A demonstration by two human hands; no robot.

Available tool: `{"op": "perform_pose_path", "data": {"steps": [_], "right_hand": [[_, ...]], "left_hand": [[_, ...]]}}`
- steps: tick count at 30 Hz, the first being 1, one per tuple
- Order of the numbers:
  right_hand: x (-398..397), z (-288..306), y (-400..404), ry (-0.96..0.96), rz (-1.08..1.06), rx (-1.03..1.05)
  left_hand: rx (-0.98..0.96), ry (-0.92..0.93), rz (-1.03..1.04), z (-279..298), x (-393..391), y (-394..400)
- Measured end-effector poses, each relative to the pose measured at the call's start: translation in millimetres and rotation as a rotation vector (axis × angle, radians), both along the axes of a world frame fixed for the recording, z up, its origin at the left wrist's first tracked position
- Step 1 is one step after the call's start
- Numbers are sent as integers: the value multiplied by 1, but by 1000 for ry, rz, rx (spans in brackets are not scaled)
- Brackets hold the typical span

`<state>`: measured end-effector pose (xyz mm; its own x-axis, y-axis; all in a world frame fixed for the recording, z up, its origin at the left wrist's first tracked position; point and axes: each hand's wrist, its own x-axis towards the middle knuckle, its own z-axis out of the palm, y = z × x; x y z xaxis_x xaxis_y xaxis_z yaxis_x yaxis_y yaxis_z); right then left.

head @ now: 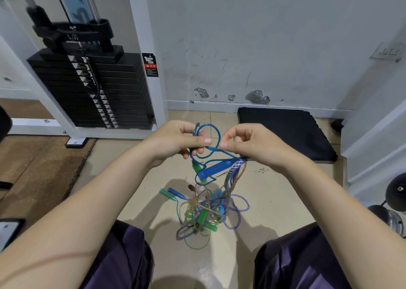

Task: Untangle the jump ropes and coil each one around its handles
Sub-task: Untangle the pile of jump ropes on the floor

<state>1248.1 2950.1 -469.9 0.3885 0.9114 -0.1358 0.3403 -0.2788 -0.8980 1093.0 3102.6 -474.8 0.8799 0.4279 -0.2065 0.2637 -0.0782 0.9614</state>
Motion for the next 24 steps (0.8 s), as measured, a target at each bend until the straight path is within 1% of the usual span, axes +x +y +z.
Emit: {"op": "perform_pose_path", "data": {"steps": [3,5,9,12,14,15,16,20,21,22,23,24], "right_hand": [[-1,2,2,-74,6,-38],[2,4,1,-108,12,-66],[5,8,-4,-84,73,-96],[2,8,-5,-123,155,-124],[2,7,-5,-93,145,-87],[3,5,-5,-59,122,-49],[4,5,-6,-32,93,-12],[9,1,-6,-1,25,80],[9,1,-6,22,25,96],[9,1,-5,47,22,114],[8,1,-4,72,18,132],[6,1,-3,103,17,151]], "left_hand": [[-3,24,-27,0,-1,1],[4,33,-2,0,-2,3],[-25,35,79,-4,-1,9],[-33,38,82,-7,0,8],[-16,49,90,-9,1,8],[25,77,103,-12,2,10],[109,122,110,-14,2,12],[660,395,71,-17,-3,10],[754,406,73,-15,-3,8],[766,348,73,-14,-3,6],[683,247,67,-13,-2,5],[535,119,48,-14,-1,2]]}}
